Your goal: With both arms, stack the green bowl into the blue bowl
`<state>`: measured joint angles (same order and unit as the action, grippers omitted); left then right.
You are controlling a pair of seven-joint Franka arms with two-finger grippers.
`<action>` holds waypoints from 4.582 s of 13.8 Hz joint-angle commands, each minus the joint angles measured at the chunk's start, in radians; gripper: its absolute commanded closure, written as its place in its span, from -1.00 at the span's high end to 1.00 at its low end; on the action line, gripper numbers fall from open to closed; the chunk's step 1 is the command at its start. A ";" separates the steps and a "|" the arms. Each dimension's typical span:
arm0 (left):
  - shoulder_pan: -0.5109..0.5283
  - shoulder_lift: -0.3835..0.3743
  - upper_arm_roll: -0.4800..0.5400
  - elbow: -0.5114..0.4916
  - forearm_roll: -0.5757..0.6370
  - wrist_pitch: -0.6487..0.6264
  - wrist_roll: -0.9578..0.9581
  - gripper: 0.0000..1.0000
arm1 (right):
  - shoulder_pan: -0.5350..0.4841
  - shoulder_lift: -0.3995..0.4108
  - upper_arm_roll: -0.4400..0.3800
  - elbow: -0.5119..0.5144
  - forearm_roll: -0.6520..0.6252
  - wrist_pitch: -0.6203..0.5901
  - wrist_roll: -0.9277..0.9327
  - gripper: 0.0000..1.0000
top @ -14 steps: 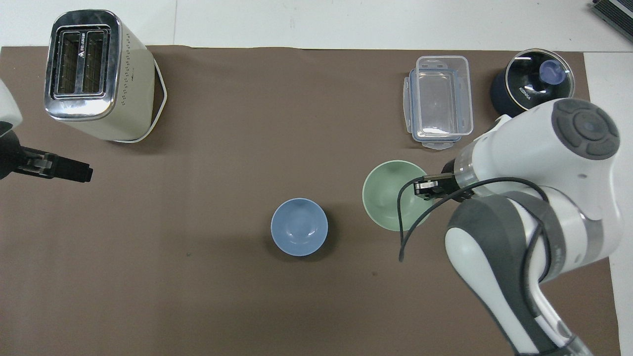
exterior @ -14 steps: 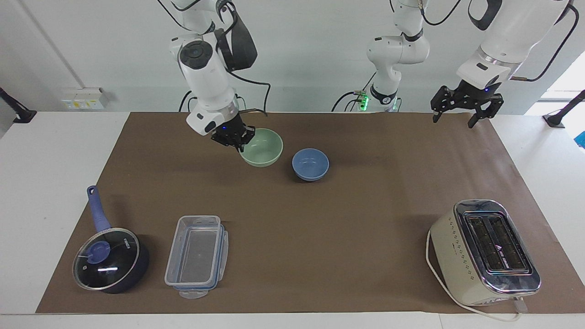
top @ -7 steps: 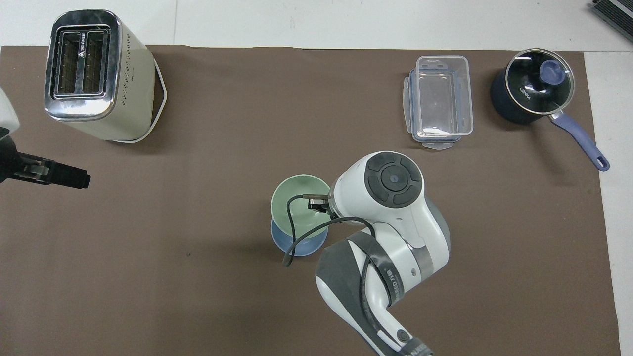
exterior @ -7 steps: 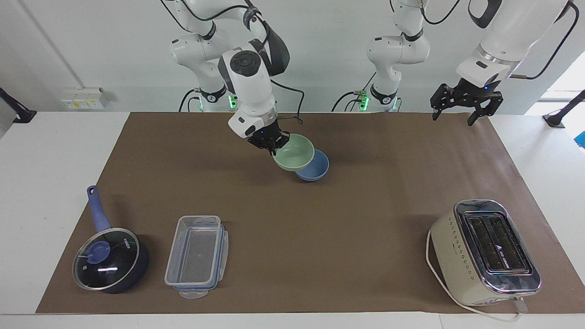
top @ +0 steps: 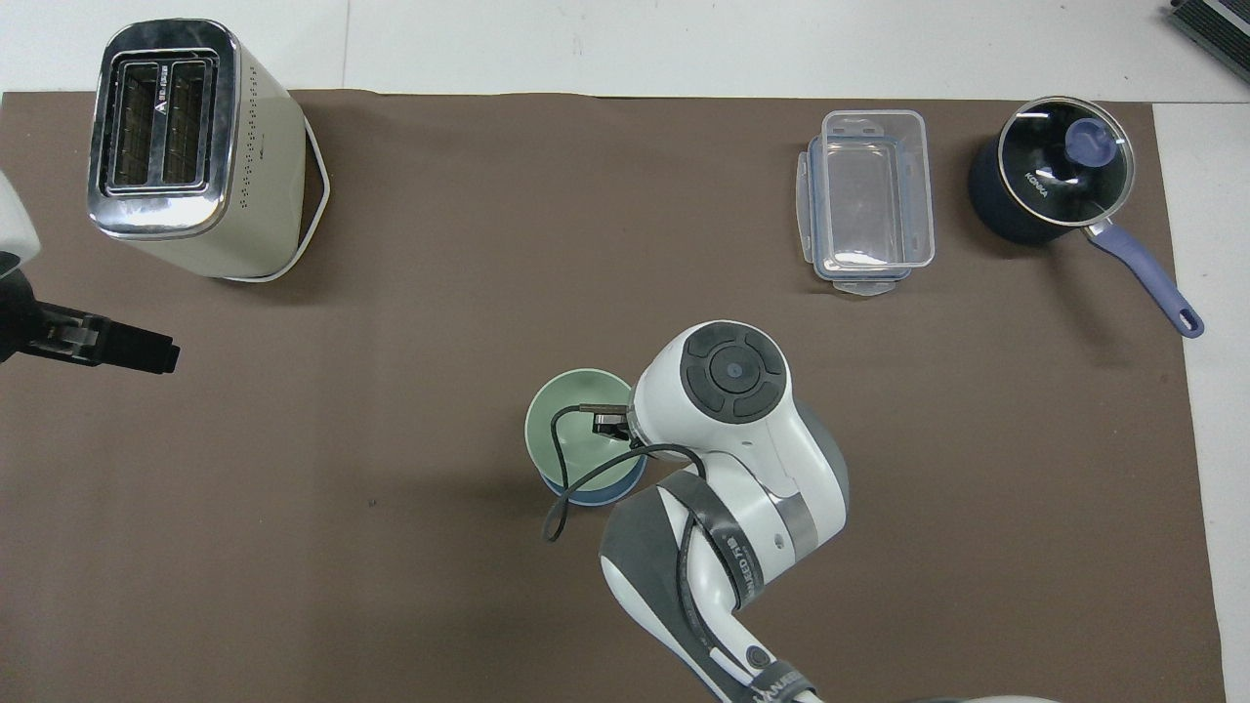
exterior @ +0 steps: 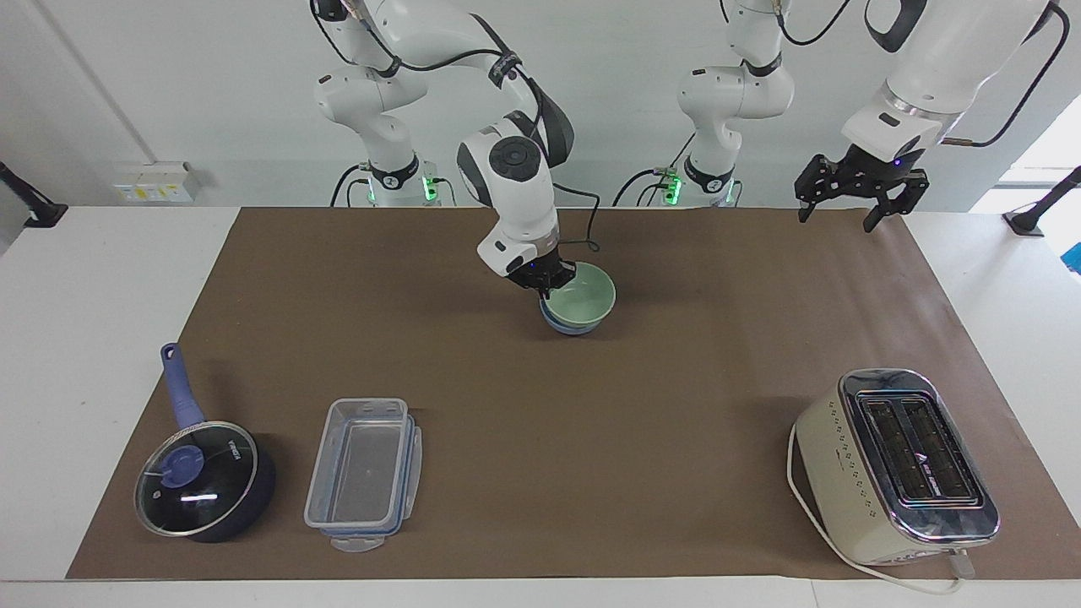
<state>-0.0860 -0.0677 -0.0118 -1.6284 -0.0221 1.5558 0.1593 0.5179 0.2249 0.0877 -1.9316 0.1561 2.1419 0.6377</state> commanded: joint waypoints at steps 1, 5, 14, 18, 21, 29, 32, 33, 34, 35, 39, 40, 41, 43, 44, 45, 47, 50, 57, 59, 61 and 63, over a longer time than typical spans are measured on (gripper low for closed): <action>0.008 -0.007 -0.008 0.002 0.016 -0.019 0.000 1.00 | 0.007 -0.013 0.000 -0.044 0.028 0.070 0.005 -1.00; 0.005 -0.007 -0.008 0.002 0.016 -0.017 -0.001 1.00 | 0.020 -0.013 0.000 -0.072 0.028 0.096 0.002 -1.00; 0.003 -0.014 -0.008 -0.005 0.016 -0.014 0.000 1.00 | 0.019 -0.018 0.000 -0.087 0.028 0.079 -0.009 -0.99; 0.003 -0.014 -0.008 -0.004 0.016 -0.013 0.000 1.00 | 0.019 -0.016 0.000 -0.075 0.026 0.078 -0.009 0.66; 0.003 -0.012 -0.008 -0.004 0.016 -0.011 0.000 1.00 | 0.005 -0.045 -0.006 -0.034 0.014 0.072 -0.009 1.00; 0.002 -0.012 -0.008 -0.004 0.014 -0.010 0.005 1.00 | -0.192 -0.154 -0.014 0.113 -0.206 -0.118 -0.128 1.00; -0.003 -0.012 -0.008 -0.002 0.014 -0.010 0.011 1.00 | -0.245 -0.222 -0.014 0.141 -0.208 -0.151 -0.135 1.00; -0.003 -0.012 -0.008 -0.002 0.014 -0.010 0.008 1.00 | -0.252 -0.245 -0.014 0.141 -0.207 -0.160 -0.135 1.00; -0.003 -0.012 -0.008 -0.002 0.014 -0.010 0.008 1.00 | -0.263 -0.268 -0.017 0.143 -0.198 -0.174 -0.135 1.00; -0.003 -0.012 -0.008 -0.002 0.014 -0.010 0.011 1.00 | -0.280 -0.289 -0.019 0.143 -0.196 -0.187 -0.135 1.00; 0.003 -0.012 -0.008 -0.001 0.014 -0.011 0.003 1.00 | -0.377 -0.311 -0.019 0.264 -0.191 -0.361 -0.232 1.00; 0.000 -0.012 -0.008 -0.001 0.014 -0.013 0.006 1.00 | -0.401 -0.312 -0.020 0.287 -0.191 -0.396 -0.251 1.00; -0.001 -0.012 -0.008 -0.001 0.014 -0.013 0.005 1.00 | -0.420 -0.314 -0.022 0.318 -0.191 -0.437 -0.259 1.00; 0.003 -0.014 -0.008 -0.001 0.014 -0.013 0.005 1.00 | -0.447 -0.314 -0.037 0.368 -0.190 -0.502 -0.263 1.00; 0.005 -0.015 -0.008 -0.001 0.014 -0.016 0.005 1.00 | -0.459 -0.317 -0.055 0.387 -0.188 -0.529 -0.265 1.00; 0.005 -0.014 -0.008 -0.001 0.014 -0.016 0.003 1.00 | -0.466 -0.326 -0.072 0.396 -0.188 -0.552 -0.266 1.00; 0.005 -0.014 -0.008 0.002 0.014 -0.016 0.003 1.00 | -0.466 -0.341 -0.126 0.396 -0.188 -0.599 -0.315 1.00; 0.005 -0.014 -0.008 0.001 0.014 -0.016 0.000 1.00 | -0.464 -0.368 -0.192 0.369 -0.185 -0.617 -0.407 1.00; 0.008 -0.014 -0.008 0.002 0.014 -0.016 0.003 1.00 | -0.484 -0.341 -0.198 0.327 -0.179 -0.616 -0.535 1.00; 0.008 -0.014 -0.008 0.002 0.014 -0.016 0.008 1.00 | -0.484 -0.349 -0.197 0.316 -0.159 -0.613 -0.518 1.00; 0.008 -0.014 -0.008 0.002 0.014 -0.016 0.008 1.00 | -0.481 -0.349 -0.195 0.316 -0.162 -0.613 -0.524 1.00; 0.008 -0.014 -0.008 0.002 0.014 -0.016 0.009 1.00 | -0.477 -0.340 -0.187 0.339 -0.178 -0.620 -0.527 1.00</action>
<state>-0.0860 -0.0695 -0.0163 -1.6284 -0.0221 1.5554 0.1592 0.0490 -0.0993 -0.1141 -1.5857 -0.0240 1.5208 0.1077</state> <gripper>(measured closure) 0.000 0.000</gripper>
